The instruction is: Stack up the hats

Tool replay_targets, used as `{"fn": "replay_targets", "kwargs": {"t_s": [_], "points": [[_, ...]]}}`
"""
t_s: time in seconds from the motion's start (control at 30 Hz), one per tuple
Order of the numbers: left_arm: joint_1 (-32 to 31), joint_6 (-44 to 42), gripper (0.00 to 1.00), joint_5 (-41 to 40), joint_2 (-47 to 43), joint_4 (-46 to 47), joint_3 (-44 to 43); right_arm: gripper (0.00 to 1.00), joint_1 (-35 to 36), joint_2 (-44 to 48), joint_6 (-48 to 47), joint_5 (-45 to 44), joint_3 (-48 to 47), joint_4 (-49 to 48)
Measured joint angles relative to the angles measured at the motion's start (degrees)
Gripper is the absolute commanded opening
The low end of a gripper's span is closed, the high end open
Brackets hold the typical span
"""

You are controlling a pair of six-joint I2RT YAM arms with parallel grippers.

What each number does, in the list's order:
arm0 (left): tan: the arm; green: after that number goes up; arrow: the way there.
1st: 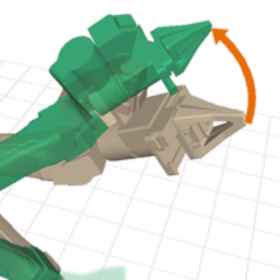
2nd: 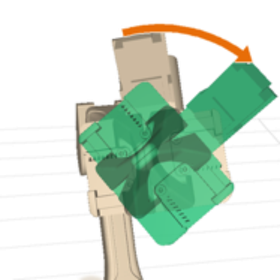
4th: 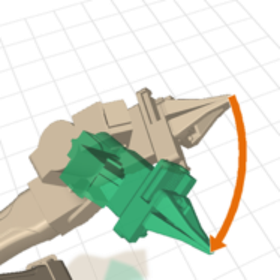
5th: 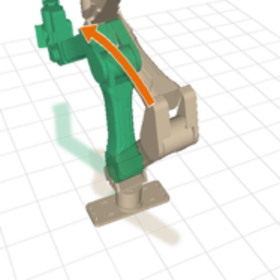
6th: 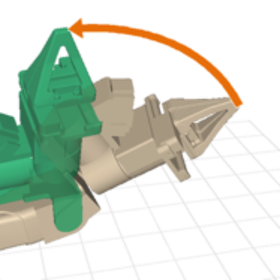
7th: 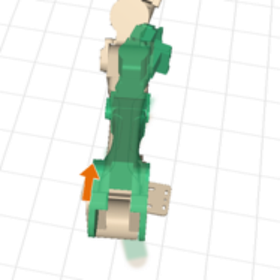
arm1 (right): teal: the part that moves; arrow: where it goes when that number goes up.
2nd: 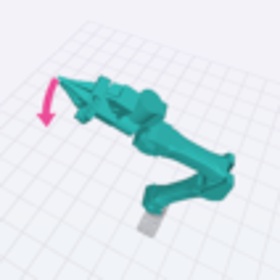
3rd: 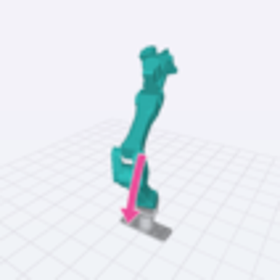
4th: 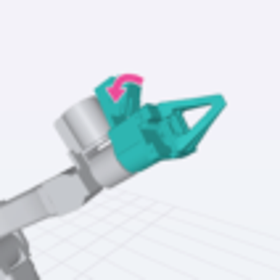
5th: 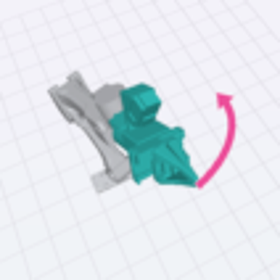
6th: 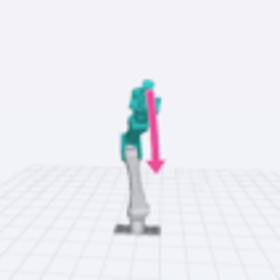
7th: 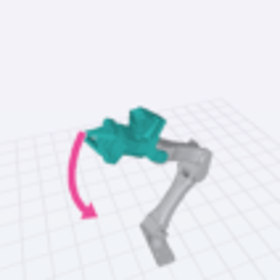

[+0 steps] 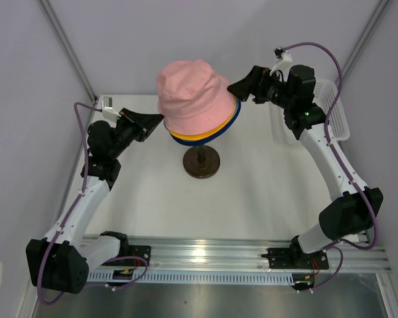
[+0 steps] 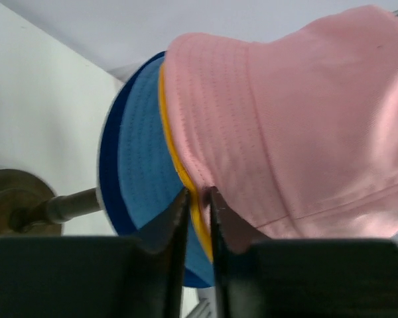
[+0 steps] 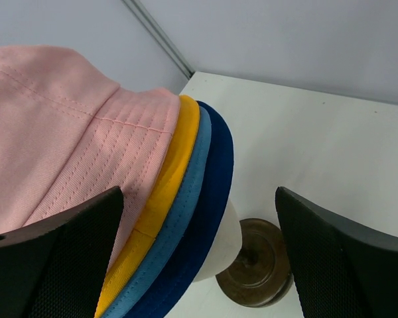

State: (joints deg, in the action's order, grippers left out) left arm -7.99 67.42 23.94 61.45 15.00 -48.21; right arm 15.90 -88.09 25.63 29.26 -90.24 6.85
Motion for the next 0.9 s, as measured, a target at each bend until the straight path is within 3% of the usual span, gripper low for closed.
{"fn": "replay_targets", "kwargs": {"t_s": [0.07, 0.1, 0.2, 0.23, 0.43, 0.6, 0.73, 0.9], "points": [[-0.11, -2.86, 0.44, -1.14, -0.76, -3.50, -0.63, 0.99, -0.04, -0.09, -1.07, -1.38, -1.11, 1.84], [-0.13, -4.55, 0.62, -1.84, -1.11, -5.88, -1.16, 0.99, -0.26, -0.11, -1.57, -2.01, -1.84, 2.95], [-0.24, -9.99, 0.94, -5.35, -2.03, -13.66, -4.42, 1.00, -2.21, -0.13, -2.40, -2.89, -4.07, 6.45], [-0.24, -11.76, 0.98, -6.80, -2.45, -16.11, -5.95, 0.99, -3.52, -0.13, -2.36, -2.89, -4.57, 7.08], [0.26, -22.97, 1.00, -13.84, -6.45, -26.91, -16.46, 1.00, -16.09, 1.14, -3.08, -6.43, -4.50, 11.82], [0.31, -34.16, 1.00, -20.57, -8.76, -37.81, -25.16, 0.99, -20.65, 6.56, -4.68, -14.67, 1.42, 15.98], [0.37, -41.72, 1.00, -24.37, -12.90, -45.31, -24.55, 1.00, -20.59, 12.81, -5.88, -17.68, 8.79, 16.72], [0.42, -48.50, 0.99, -24.63, -20.39, -50.56, -17.18, 0.99, -20.50, 22.62, -7.69, -16.61, 23.02, 13.00]]}}
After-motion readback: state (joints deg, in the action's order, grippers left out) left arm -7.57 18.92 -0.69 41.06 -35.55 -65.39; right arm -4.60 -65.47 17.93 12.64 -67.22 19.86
